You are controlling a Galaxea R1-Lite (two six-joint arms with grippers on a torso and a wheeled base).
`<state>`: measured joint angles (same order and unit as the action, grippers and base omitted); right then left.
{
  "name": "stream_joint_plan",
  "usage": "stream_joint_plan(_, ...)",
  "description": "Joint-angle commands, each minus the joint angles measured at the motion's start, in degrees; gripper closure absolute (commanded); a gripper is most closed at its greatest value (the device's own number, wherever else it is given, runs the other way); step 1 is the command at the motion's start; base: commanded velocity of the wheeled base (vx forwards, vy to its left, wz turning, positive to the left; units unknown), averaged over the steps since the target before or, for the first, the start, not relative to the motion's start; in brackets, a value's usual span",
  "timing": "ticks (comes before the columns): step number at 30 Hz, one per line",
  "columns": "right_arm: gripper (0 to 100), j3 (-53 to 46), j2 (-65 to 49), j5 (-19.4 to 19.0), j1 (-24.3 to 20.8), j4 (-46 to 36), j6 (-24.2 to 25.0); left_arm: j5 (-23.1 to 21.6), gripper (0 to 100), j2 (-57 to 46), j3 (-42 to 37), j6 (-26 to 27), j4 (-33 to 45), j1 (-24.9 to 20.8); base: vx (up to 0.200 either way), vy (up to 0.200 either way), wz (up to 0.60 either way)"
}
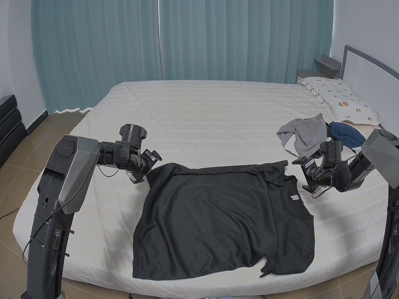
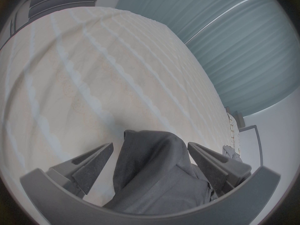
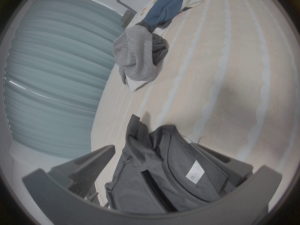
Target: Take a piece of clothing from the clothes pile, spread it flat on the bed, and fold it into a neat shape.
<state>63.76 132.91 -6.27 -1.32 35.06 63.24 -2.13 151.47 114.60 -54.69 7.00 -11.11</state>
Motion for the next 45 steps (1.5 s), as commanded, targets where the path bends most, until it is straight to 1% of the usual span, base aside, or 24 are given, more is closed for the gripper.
stream_joint_plan(1,0,-2.9,-0.9,-0.2,-0.2,1.4,0.5,0.0,0,2.4,0.0,0.6,-1.9,-0.1,0.0,0.0,0.0)
stream_joint_plan(6,0,-3.1,-1.4,-0.3,-0.4,1.5,1.2,0.1,0,4.0,0.0,0.5,-4.8,-0.1,0.0,0.0,0.0)
stream_joint_plan(7,0,-3.1,-1.6,-0.3,-0.4,1.5,1.2,0.2,100,4.4,0.0,0.5,-5.4,-0.1,0.0,0.0,0.0)
stream_joint_plan(11,0,-3.1,-1.8,-0.3,-0.1,1.5,1.3,0.2,100,4.7,0.0,0.5,-6.7,0.3,0.0,0.0,0.0)
stream_joint_plan(14,0,-3.0,-1.8,-0.3,0.1,1.6,1.4,1.0,100,5.3,0.0,0.8,-8.2,0.5,0.0,0.0,0.0)
stream_joint_plan(18,0,-3.0,-2.8,-0.4,0.5,1.6,1.9,3.5,100,5.1,0.0,0.8,-12.7,0.8,0.0,0.0,0.0)
stream_joint_plan(21,0,-3.0,-2.7,-0.3,0.6,1.6,2.5,4.5,100,4.2,0.0,0.8,-16.0,1.3,0.0,0.0,0.0)
stream_joint_plan(23,0,-3.0,-2.7,-0.3,0.6,1.6,2.5,4.6,100,4.0,0.0,0.8,-16.3,1.3,0.0,0.0,0.0)
stream_joint_plan(24,0,-2.8,-2.7,-0.4,0.7,1.6,2.5,5.9,100,2.6,0.0,0.8,-19.0,2.1,0.0,0.0,0.0)
stream_joint_plan(25,0,-2.7,-2.7,-0.4,0.7,1.6,2.5,6.3,100,2.5,0.0,1.0,-20.1,2.2,0.0,0.0,0.0)
stream_joint_plan(28,0,-2.8,-2.7,-0.3,0.8,2.4,2.6,8.5,100,2.3,0.0,4.4,-22.6,2.8,0.0,0.0,0.0)
stream_joint_plan(30,0,-3.1,-2.7,-0.3,0.9,3.3,2.5,9.3,100,2.7,0.0,6.3,-22.6,3.2,0.0,0.0,0.0)
stream_joint_plan(37,0,-3.0,-2.7,-0.3,0.8,3.7,2.6,10.0,100,3.2,0.0,7.0,-22.4,3.5,0.0,0.0,0.0)
stream_joint_plan(42,0,-3.0,-2.6,-0.3,-0.1,3.7,2.9,9.5,100,3.3,0.0,7.2,-20.1,3.4,0.0,0.0,0.0)
stream_joint_plan(43,0,-2.9,-2.6,-0.4,-0.7,3.6,3.5,9.4,100,3.0,0.0,7.4,-17.9,3.1,0.0,0.0,0.0)
stream_joint_plan(44,0,-2.9,-2.6,-0.4,-1.1,3.6,3.6,9.4,100,3.0,0.0,7.4,-17.3,3.1,0.0,0.0,0.0)
stream_joint_plan(45,0,-2.9,-2.6,-0.4,-1.3,3.6,3.6,9.4,0,3.0,0.0,7.4,-17.3,3.1,0.0,0.0,0.0)
